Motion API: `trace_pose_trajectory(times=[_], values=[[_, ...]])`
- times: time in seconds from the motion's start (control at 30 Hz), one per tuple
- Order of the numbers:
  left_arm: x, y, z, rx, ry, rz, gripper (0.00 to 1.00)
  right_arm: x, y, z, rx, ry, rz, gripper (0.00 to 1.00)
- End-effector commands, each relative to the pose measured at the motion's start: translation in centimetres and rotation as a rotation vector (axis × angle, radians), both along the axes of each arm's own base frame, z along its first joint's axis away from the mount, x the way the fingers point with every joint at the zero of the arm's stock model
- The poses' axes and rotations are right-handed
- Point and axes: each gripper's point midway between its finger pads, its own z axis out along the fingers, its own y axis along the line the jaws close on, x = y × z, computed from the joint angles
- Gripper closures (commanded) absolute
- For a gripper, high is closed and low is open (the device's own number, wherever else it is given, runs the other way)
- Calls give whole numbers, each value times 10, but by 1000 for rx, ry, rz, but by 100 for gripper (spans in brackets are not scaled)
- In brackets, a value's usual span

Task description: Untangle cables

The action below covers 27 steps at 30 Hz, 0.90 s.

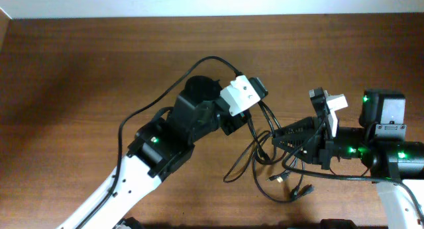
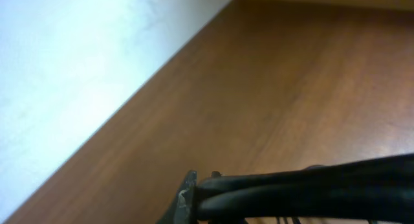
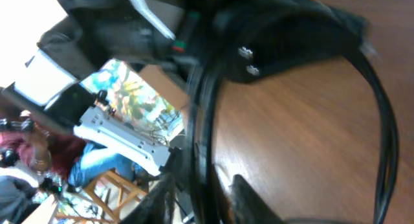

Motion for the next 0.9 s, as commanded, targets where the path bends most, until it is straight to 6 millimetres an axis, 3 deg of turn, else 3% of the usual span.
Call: trace_pose_trajectory(times=[0.0,0.13,0.27,0.33,0.43,0.5,0.57,0.6,0.87], values=[[-7,36,58,-74,-140,122,100,6,-3,-12,-91,-4,-52,42],[-40,65,122,-210,-285,130,100,15,-8,-25,-168,0,-106,24],[-69,89,173,-401,-354,146,100,19,-9,-27,-179,-11,-114,21],[-70,95,181,-418,-379,170,100,21,-9,-29,-179,3,-113,21],[-29,133,165,-308,-405,490,100,23,-9,-31,-174,42,-118,21],[3,197,138,-153,-409,973,100,21,-9,-33,-174,62,-118,21],[7,222,125,-58,-413,1176,100,19,-9,-34,-175,75,-117,21],[10,225,117,-4,-409,1230,100,19,-9,-34,-175,75,-117,21],[27,211,48,375,-303,1152,100,20,-9,-34,-175,71,-117,21]])
